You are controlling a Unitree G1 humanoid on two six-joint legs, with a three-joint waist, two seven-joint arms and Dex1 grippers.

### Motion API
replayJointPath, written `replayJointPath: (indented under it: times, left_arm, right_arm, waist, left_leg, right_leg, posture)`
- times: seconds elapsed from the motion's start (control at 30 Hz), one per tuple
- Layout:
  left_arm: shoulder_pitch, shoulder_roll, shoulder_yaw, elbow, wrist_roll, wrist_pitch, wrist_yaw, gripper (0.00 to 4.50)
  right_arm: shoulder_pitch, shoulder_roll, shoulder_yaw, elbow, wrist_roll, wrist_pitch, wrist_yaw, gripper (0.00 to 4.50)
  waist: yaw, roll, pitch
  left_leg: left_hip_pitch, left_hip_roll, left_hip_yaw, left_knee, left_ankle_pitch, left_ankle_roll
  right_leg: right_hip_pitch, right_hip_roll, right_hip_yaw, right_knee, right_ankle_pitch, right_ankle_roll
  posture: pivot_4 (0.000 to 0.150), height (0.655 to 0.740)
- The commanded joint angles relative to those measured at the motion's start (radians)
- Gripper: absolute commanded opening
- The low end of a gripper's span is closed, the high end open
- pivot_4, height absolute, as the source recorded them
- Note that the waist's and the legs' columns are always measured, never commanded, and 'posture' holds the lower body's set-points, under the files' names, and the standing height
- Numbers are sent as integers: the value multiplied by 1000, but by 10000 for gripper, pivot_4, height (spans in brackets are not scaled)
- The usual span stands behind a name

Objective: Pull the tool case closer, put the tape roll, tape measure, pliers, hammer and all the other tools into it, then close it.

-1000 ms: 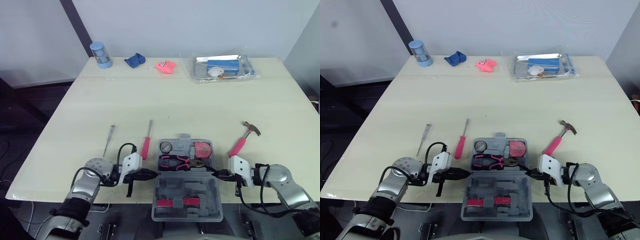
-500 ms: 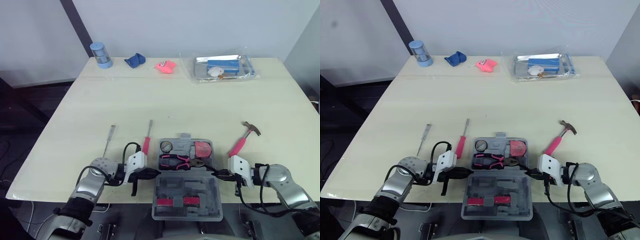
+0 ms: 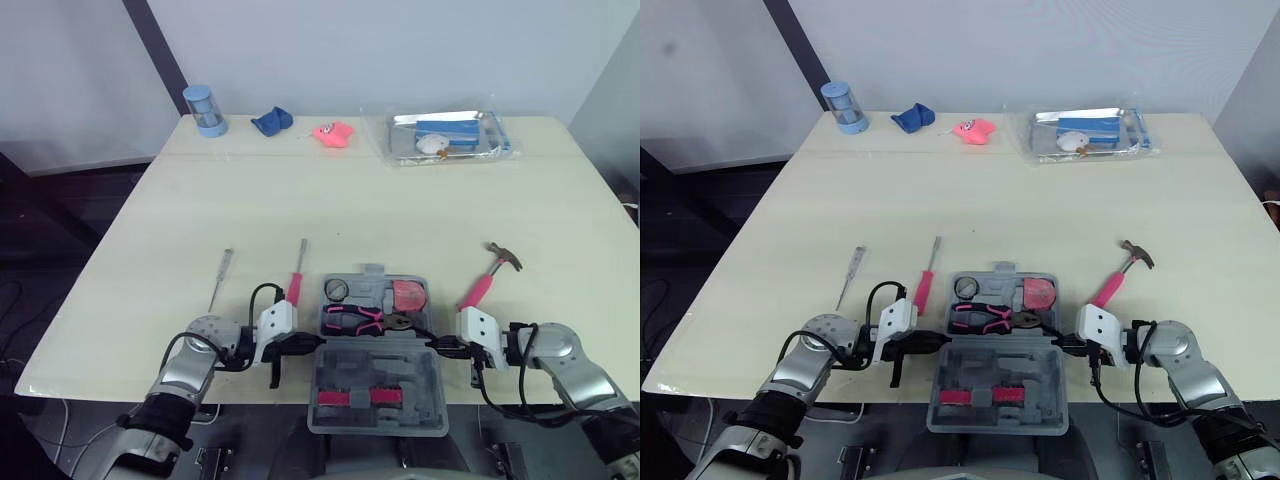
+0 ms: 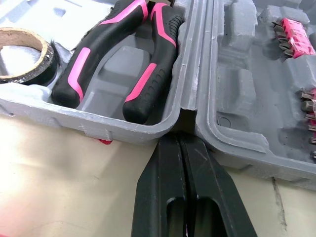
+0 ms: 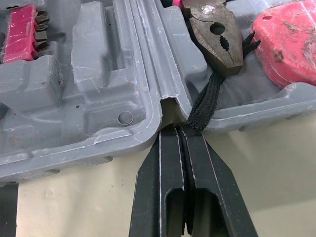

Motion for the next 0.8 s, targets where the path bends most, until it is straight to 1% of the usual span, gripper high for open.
replayJointPath:
  times: [0.03,0.47,0.8]
  left_arm:
    - [-24,-28,1,15,9,-5,47,695]
    - [-74,-68,1,67,38,17,113,695]
    - [-106,-102,4,100,49,23,138,695]
  right_arm:
    - [-21,17,7,3,-5,-8,-13,170]
    - [-70,42,-6,58,-18,-20,-42,170]
    - [-101,61,-22,108,-35,-43,-78,170]
  waist:
    - [0,0,0]
    - [0,0,0]
    - [0,0,0]
  left_leg:
    - [0,0,0,0,0,0]
    - [0,-1,-1,3,0,0]
    - [0,-1,-1,4,0,0]
  right_leg:
    - [0,0,0,0,0,0]
    - [0,0,0,3,0,0]
    - [0,0,0,5,0,0]
  posture:
    - [1500,7400]
    - [1500,7400]
    - [1500,7400]
